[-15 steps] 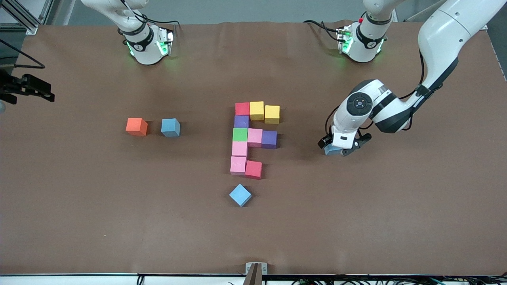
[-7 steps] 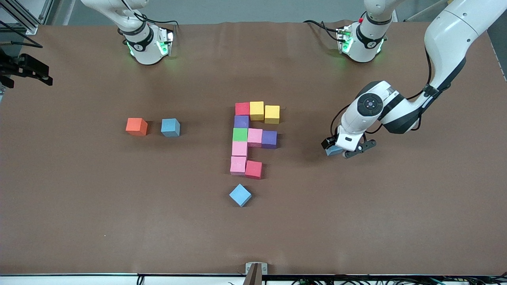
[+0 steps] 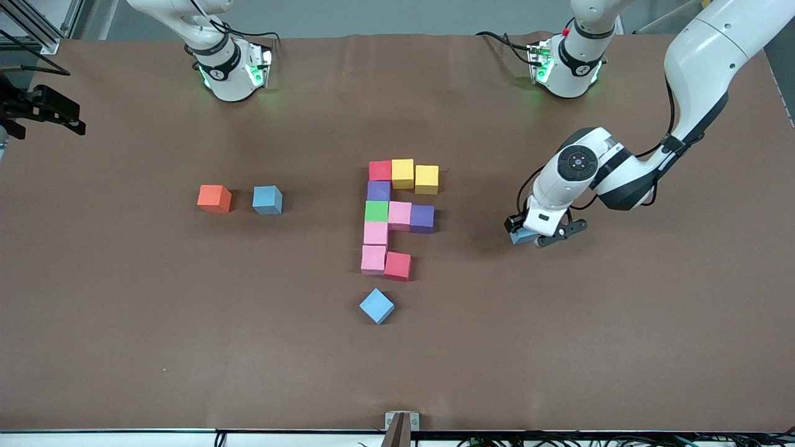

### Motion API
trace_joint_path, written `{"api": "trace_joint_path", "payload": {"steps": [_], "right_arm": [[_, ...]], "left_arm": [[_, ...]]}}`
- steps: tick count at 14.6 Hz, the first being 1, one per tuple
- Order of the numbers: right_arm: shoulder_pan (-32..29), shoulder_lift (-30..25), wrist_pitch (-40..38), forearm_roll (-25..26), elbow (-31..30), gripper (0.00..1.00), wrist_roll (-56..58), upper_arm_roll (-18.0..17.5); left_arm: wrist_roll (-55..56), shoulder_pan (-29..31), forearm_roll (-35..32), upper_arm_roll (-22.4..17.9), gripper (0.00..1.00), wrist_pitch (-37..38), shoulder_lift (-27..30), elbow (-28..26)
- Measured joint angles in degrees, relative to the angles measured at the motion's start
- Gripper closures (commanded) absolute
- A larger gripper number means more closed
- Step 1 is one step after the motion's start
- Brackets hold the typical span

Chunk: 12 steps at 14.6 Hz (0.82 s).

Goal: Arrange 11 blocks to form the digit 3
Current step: 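Reach the left gripper to the blue cube and grasp it, then carry the blue cube to the column with the left gripper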

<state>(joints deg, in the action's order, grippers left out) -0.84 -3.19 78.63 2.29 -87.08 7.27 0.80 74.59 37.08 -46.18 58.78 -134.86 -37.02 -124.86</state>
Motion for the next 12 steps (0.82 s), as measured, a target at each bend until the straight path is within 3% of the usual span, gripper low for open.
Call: {"api": "trace_joint_path", "payload": {"steps": [3, 8, 12], "right_arm": [[0.0, -0.6, 0.7, -0.9, -0.6, 0.0, 0.0, 0.1], [0.0, -1.0, 1.2, -1.4, -0.9, 0.0, 0.0, 0.6], [0.0, -1.4, 1.3, -1.5, -0.9, 0.0, 0.0, 0.6]], "left_arm": [[0.0, 0.0, -0.2, -0.1, 0.66, -0.2, -0.6, 0.6], [6.6, -2.2, -0.1, -0.6, 0.66, 0.1, -2.2, 5.3], [17.4, -12.1, 4.4, -6.3, 0.66, 2.6, -3.2, 14.4]]}}
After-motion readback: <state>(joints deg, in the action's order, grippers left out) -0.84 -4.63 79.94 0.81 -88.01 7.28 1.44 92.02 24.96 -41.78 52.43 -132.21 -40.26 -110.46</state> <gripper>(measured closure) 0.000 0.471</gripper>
